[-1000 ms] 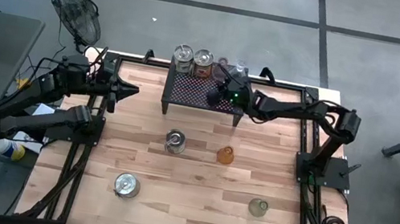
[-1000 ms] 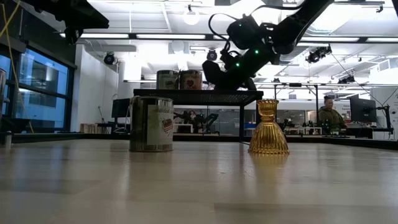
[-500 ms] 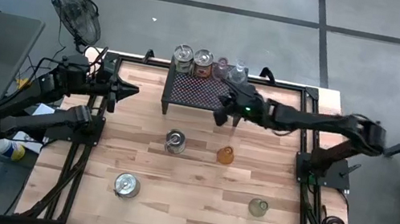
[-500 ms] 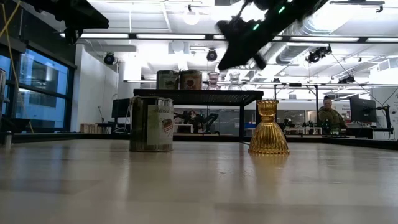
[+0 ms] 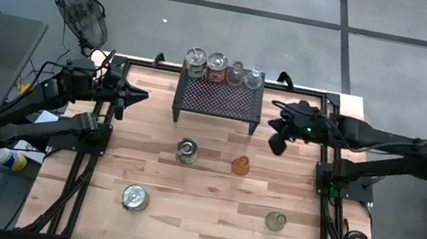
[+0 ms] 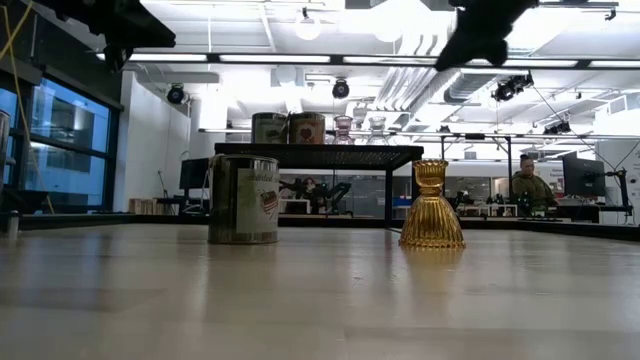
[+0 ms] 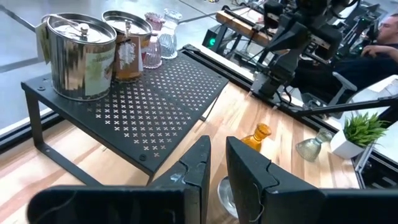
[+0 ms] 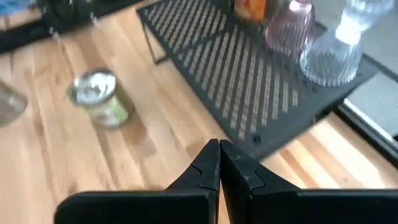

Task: Pick & Place candle stick holders
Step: Put the silver scented candle can on the shelf

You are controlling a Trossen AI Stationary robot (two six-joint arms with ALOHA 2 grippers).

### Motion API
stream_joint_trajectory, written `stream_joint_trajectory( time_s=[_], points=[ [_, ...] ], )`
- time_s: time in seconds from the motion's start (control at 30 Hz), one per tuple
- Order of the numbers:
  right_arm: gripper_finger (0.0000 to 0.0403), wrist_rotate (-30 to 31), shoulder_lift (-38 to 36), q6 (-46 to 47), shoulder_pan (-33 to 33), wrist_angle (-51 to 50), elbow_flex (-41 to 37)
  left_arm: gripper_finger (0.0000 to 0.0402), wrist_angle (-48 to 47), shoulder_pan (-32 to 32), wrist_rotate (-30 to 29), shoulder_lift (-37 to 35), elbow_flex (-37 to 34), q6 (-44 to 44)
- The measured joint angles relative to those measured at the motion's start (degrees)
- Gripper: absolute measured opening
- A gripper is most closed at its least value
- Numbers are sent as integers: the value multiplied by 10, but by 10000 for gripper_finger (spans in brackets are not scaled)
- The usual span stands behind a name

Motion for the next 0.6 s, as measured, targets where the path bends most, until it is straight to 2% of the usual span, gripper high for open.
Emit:
stream_joint_trajectory(
  time_s=[0.27,0.4,0.6],
  points=[
    [0,-4,-26,9,16,-129,0,49,-18,0,-1,22,0,9],
    [0,-24,-36,11,16,-191,0,49,-19,0,23,49,0,9],
    [0,-15,-80,-5,16,-224,0,49,-22,0,44,86,0,-51]
  ],
)
